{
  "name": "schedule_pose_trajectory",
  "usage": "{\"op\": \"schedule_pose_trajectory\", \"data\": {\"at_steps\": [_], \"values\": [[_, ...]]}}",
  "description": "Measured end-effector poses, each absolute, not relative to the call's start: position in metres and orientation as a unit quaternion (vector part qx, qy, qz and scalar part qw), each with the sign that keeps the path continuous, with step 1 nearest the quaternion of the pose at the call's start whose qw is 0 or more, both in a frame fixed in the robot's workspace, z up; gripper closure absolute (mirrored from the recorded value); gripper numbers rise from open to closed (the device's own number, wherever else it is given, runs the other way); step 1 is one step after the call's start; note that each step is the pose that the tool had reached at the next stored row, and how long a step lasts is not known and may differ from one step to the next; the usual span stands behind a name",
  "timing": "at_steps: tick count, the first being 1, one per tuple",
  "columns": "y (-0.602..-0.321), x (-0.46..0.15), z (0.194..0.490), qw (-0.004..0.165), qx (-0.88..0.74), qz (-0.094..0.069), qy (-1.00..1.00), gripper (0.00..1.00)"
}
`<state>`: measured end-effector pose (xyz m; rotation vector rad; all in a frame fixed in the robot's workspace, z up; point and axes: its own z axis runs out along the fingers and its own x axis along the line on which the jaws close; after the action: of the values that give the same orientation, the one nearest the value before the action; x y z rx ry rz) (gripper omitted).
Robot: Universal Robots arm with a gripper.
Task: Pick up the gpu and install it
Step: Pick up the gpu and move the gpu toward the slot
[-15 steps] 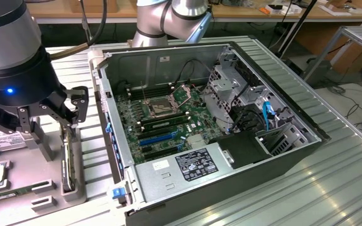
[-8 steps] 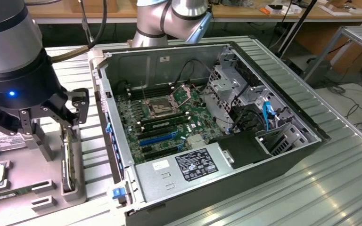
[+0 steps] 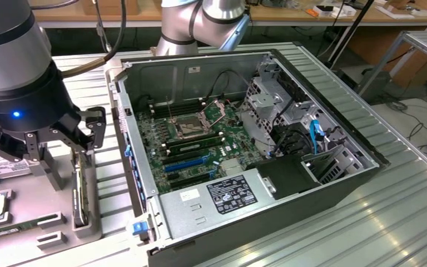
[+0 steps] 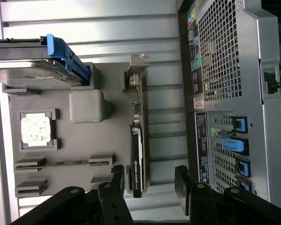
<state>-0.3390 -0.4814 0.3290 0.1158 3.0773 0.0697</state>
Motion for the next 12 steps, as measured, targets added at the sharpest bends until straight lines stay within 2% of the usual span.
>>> {"op": "schedule_pose_trajectory", "data": {"at_steps": [12], "values": [[-0.4814, -0.3390, 0.3203, 0.033, 0.038, 0.023, 0.998, 0.44]]}}
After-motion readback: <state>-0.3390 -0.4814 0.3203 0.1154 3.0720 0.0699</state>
